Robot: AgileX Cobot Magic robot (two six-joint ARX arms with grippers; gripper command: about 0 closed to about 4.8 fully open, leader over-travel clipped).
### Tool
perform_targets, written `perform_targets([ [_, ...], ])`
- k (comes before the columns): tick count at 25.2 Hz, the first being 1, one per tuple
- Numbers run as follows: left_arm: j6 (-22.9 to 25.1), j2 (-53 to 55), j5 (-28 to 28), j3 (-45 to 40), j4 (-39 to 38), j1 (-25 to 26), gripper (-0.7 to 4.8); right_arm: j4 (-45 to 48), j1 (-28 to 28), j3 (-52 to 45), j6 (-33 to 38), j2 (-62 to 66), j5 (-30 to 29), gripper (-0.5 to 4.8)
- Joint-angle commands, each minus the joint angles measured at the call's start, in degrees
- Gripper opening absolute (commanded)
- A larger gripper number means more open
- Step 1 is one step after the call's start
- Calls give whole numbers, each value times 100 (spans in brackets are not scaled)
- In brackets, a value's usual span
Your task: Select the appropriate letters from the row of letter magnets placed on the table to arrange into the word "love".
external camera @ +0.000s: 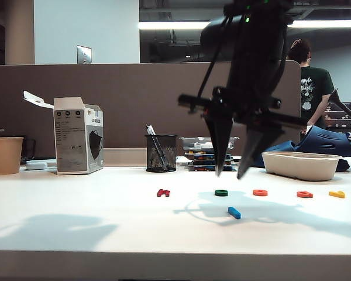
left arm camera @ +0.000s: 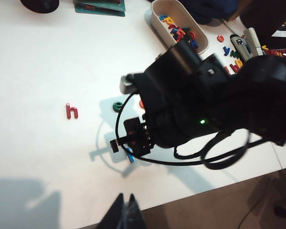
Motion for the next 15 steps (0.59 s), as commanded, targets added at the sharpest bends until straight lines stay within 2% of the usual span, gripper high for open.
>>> perform_targets([
  [1, 7, -11, -7, 13, 39, -2, -5, 363, -20, 13, -358, -136, 645, 150],
  [3, 7, -11, -7, 13, 39, -2, -5, 511, -116, 15, -568, -131, 916, 150],
  [10, 7, -11, -9, 13, 37, -2, -5, 697, -581, 13, -1239, -28, 931, 149],
  [15, 7, -11, -11, 13, 37, -2, -5, 949, -925, 13, -1447, 173, 588, 149],
])
